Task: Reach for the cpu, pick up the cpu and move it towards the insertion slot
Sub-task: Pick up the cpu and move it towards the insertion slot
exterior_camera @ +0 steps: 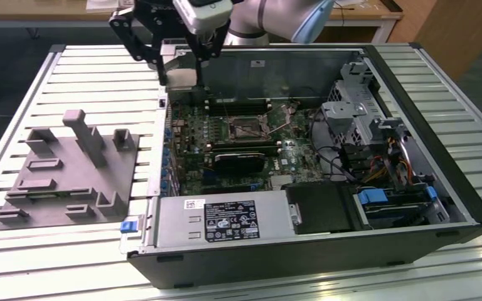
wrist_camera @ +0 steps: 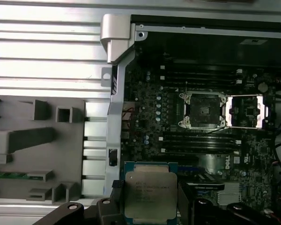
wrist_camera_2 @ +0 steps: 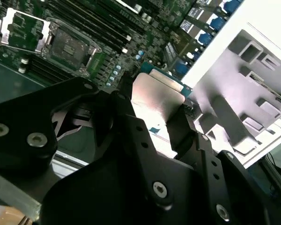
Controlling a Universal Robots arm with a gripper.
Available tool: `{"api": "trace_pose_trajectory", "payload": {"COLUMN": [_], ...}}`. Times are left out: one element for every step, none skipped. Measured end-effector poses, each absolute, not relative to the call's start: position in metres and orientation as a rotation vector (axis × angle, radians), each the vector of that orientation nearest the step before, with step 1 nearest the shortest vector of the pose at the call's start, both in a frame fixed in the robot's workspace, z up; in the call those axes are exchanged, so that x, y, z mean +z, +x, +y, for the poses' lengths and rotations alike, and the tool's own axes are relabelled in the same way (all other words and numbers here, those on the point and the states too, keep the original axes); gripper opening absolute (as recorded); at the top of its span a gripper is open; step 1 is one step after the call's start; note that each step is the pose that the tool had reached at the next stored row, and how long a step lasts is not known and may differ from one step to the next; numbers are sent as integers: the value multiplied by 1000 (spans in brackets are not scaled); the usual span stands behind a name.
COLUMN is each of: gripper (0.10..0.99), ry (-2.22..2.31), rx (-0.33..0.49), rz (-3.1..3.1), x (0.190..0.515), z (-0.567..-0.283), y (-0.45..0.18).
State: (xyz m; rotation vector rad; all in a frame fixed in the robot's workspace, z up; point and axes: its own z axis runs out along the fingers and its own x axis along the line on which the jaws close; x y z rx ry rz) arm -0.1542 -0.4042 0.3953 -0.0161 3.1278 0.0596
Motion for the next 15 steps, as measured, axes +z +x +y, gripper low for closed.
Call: {"api": "trace_pose_trajectory", "payload": {"gripper": [541,541,541,541,541,541,541,541,541,541,541,541,541,541,541], "ry": [-16,-16,-16,-16,-16,-16,-16,-16,-16,-16,-16,-16,-16,-16,-16], "rx": [60,60,60,60,60,59,60,60,60,60,60,60,60,60,60], "rz": [3128,3128,3128,3128,3128,3128,3128,3128,3128,3128,3128,3128,3128,3128,3128], "x": [395,395,395,395,395,395,395,395,395,395,395,395,395,394,394], "z": [-404,-404,-404,-404,-404,-404,-404,-404,-404,-404,-404,-404,-404,-404,-404], "y": [-151,-147,-143,-139,-135,-131,-128,-124,-120,-116,-112,-107,-102,-98,-93]}}
